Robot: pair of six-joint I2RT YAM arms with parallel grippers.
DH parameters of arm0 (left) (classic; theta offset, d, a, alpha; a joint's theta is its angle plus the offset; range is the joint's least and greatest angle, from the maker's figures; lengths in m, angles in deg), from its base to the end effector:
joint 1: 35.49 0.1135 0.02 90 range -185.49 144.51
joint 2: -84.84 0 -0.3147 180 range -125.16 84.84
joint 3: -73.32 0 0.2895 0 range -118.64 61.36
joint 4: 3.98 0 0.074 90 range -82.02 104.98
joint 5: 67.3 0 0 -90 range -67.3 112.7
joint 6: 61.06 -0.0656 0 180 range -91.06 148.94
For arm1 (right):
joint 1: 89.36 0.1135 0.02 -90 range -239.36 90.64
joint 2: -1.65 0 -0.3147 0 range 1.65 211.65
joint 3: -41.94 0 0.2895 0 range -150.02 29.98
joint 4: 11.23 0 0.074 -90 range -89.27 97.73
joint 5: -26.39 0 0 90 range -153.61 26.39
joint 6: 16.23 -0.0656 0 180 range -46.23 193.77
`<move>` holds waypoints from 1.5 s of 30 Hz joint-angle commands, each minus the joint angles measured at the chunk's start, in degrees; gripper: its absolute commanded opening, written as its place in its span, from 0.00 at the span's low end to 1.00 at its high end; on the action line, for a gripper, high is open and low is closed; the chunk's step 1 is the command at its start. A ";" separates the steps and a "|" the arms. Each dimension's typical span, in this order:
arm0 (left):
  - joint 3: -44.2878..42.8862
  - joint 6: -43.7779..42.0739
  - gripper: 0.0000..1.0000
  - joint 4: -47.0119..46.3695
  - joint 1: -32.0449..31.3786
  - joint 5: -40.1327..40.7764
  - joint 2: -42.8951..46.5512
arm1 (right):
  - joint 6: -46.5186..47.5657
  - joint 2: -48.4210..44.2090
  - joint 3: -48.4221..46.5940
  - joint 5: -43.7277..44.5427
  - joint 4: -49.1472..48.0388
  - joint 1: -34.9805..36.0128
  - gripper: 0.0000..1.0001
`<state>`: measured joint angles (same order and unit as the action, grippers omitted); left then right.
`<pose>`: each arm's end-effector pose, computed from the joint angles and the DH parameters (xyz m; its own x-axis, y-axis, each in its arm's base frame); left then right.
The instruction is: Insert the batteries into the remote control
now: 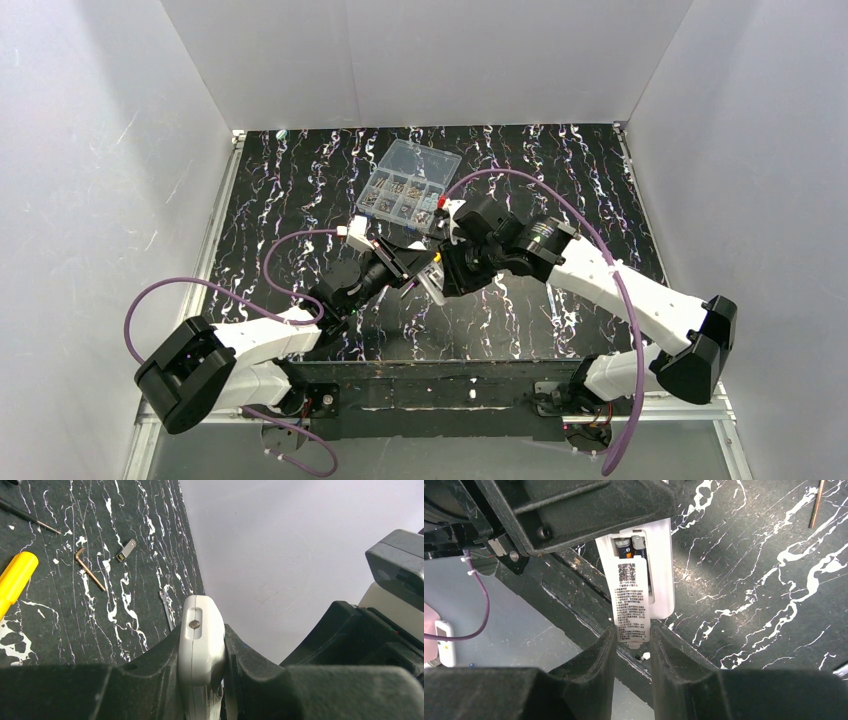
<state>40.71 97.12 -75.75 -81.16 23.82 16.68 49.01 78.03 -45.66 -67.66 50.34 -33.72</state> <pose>0.1764 -0.1787 0.3198 -0.5002 -0.8162 -0.2891 0.6451 -0.1285 -0.7532 0.1761 0.2658 0.3683 -0.7501 -0.3570 -0.5567 -0.5888 0.7436 0.3166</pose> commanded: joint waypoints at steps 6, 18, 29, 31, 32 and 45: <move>-1.96 -0.12 0.00 -4.51 -0.15 1.13 1.30 | -0.08 2.85 -6.13 3.16 -0.67 0.44 0.22; -1.46 -0.33 0.00 -4.52 -0.13 1.45 2.13 | 0.26 4.70 -6.82 3.00 -0.04 0.39 0.22; -1.27 -0.41 0.00 -4.50 -0.18 1.42 2.81 | 0.06 5.68 -7.51 1.97 0.40 0.51 0.25; -1.24 -0.39 0.00 -4.47 -0.13 1.51 2.84 | 0.03 5.68 -7.51 1.94 0.38 0.53 0.25; -1.22 -0.37 0.00 -4.52 -0.19 1.51 2.84 | 0.02 5.64 -7.48 1.94 0.33 0.53 0.25; -0.62 -0.24 0.00 -4.51 -0.12 2.04 3.26 | -0.02 4.10 -5.92 1.89 1.20 0.88 0.22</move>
<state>40.74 97.12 -75.70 -81.09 25.09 17.31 48.66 83.51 -50.53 -65.52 51.21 -33.35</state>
